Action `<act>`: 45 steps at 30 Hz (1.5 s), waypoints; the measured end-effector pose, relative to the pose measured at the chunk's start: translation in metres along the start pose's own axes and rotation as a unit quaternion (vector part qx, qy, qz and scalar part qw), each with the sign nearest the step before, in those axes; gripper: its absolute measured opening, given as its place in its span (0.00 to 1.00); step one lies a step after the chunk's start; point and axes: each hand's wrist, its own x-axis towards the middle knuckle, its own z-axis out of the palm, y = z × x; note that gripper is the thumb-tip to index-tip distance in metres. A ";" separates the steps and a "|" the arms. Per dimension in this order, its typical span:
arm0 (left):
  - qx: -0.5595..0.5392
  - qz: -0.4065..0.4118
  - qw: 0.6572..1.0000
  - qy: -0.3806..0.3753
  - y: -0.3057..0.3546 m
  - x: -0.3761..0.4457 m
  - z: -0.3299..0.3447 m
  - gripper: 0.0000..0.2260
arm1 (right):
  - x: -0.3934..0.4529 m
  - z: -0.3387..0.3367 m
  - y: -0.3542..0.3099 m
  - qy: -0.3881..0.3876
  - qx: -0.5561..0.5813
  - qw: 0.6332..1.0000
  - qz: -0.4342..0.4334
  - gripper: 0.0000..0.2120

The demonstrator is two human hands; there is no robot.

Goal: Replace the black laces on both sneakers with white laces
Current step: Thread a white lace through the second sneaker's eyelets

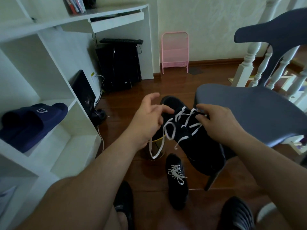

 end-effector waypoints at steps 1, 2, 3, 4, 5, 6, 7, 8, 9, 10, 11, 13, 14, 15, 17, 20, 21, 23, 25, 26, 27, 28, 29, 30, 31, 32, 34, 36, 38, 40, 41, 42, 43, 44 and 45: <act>0.035 0.019 0.999 -0.009 -0.002 -0.003 0.004 0.13 | 0.000 0.001 0.000 -0.005 0.016 1.000 0.013 0.15; 0.061 0.039 0.997 -0.014 -0.003 -0.006 0.007 0.10 | 0.000 0.002 -0.001 -0.011 0.038 0.999 0.028 0.13; 0.085 0.060 0.994 -0.015 -0.005 -0.008 0.011 0.09 | 0.000 0.002 -0.002 -0.017 0.064 0.997 0.040 0.12; 0.110 0.081 0.991 -0.011 -0.006 -0.009 0.014 0.09 | -0.001 0.003 -0.003 -0.022 0.092 0.994 0.048 0.11; 0.140 0.105 0.985 -0.003 -0.007 -0.011 0.017 0.10 | -0.001 0.003 -0.003 -0.025 0.121 0.991 0.054 0.09; 0.170 0.134 0.976 0.011 -0.007 -0.012 0.020 0.09 | -0.001 0.004 -0.004 -0.029 0.153 0.986 0.061 0.09; 0.202 0.167 0.965 0.031 -0.007 -0.013 0.023 0.09 | -0.002 0.004 -0.005 -0.035 0.189 0.979 0.069 0.09; 0.228 0.196 0.952 0.051 -0.006 -0.013 0.025 0.08 | -0.002 0.004 -0.006 -0.044 0.227 0.970 0.081 0.10; 0.247 0.217 0.942 0.069 -0.006 -0.013 0.026 0.08 | -0.003 0.005 -0.007 -0.058 0.268 0.957 0.092 0.11; 0.257 0.226 0.936 0.082 -0.005 -0.013 0.026 0.08 | -0.005 0.006 -0.009 -0.071 0.313 0.942 0.101 0.11; 0.257 0.221 0.937 0.088 -0.004 -0.013 0.025 0.09 | -0.006 0.006 -0.010 -0.081 0.355 0.925 0.110 0.12; 0.250 0.197 0.944 0.089 -0.002 -0.013 0.022 0.11 | -0.007 0.007 -0.013 -0.100 0.422 0.893 0.123 0.13; 0.252 0.193 0.944 0.091 -0.003 -0.013 0.021 0.12 | -0.007 0.007 -0.014 -0.110 0.446 0.880 0.122 0.14; 0.254 0.189 0.944 0.093 -0.003 -0.012 0.021 0.12 | -0.008 0.006 -0.016 -0.121 0.462 0.871 0.116 0.15; 0.248 0.174 0.948 0.095 -0.004 -0.012 0.021 0.11 | -0.009 0.005 -0.019 -0.140 0.475 0.862 0.105 0.16; 0.238 0.158 0.953 0.101 -0.004 -0.013 0.024 0.09 | -0.012 0.002 -0.022 -0.157 0.467 0.865 0.095 0.17; 0.239 0.154 0.953 0.103 -0.003 -0.014 0.024 0.09 | -0.013 0.001 -0.024 -0.159 0.462 0.868 0.091 0.17; 0.240 0.154 0.952 0.110 -0.002 -0.014 0.025 0.11 | -0.015 -0.001 -0.026 -0.153 0.442 0.880 0.080 0.17; 0.243 0.155 0.950 0.118 -0.002 -0.013 0.025 0.13 | -0.016 -0.002 -0.026 -0.140 0.404 0.901 0.068 0.16; 0.243 0.155 0.950 0.122 -0.002 -0.013 0.025 0.13 | -0.016 -0.003 -0.026 -0.132 0.383 0.912 0.061 0.16; 0.241 0.155 0.950 0.126 -0.002 -0.014 0.025 0.14 | -0.016 -0.002 -0.027 -0.123 0.362 0.922 0.053 0.16; 0.236 0.157 0.950 0.129 -0.003 -0.014 0.026 0.14 | -0.016 -0.002 -0.027 -0.114 0.344 0.931 0.044 0.16; 0.230 0.161 0.951 0.132 -0.003 -0.015 0.027 0.15 | -0.016 -0.002 -0.027 -0.103 0.324 0.940 0.033 0.16; 0.227 0.169 0.949 0.136 -0.003 -0.015 0.028 0.15 | -0.016 -0.001 -0.027 -0.090 0.301 0.949 0.019 0.16; 0.227 0.179 0.947 0.141 -0.003 -0.016 0.029 0.15 | -0.015 -0.001 -0.027 -0.074 0.274 0.959 0.003 0.15; 0.226 0.191 0.944 0.145 -0.003 -0.016 0.031 0.14 | -0.015 -0.001 -0.027 -0.058 0.247 0.967 -0.013 0.15; 0.222 0.195 0.944 0.146 -0.003 -0.017 0.033 0.14 | -0.014 -0.002 -0.029 -0.031 0.194 0.979 -0.046 0.14; 0.221 0.168 0.950 0.140 -0.001 -0.016 0.033 0.15 | -0.015 -0.003 -0.029 -0.021 0.149 0.986 -0.072 0.14; 0.263 0.144 0.944 0.136 0.000 -0.014 0.031 0.16 | -0.016 -0.003 -0.028 -0.028 0.107 0.988 -0.104 0.13; 0.345 0.130 0.921 0.127 0.000 -0.013 0.027 0.15 | -0.017 -0.003 -0.027 -0.029 0.058 0.987 -0.148 0.13; 0.383 0.127 0.907 0.121 0.001 -0.013 0.024 0.13 | -0.018 -0.001 -0.027 -0.026 0.032 0.985 -0.170 0.13; 0.409 0.129 0.897 0.112 0.000 -0.012 0.022 0.11 | -0.018 0.002 -0.027 -0.022 0.010 0.982 -0.186 0.13; 0.421 0.132 0.892 0.096 -0.003 -0.010 0.021 0.10 | -0.018 0.005 -0.026 -0.020 -0.007 0.981 -0.194 0.12; 0.415 0.137 0.896 0.073 -0.006 -0.009 0.021 0.09 | -0.018 0.007 -0.025 -0.016 -0.020 0.980 -0.196 0.12; 0.390 0.132 0.910 0.043 -0.008 -0.008 0.022 0.10 | -0.019 0.009 -0.025 -0.010 -0.029 0.980 -0.197 0.12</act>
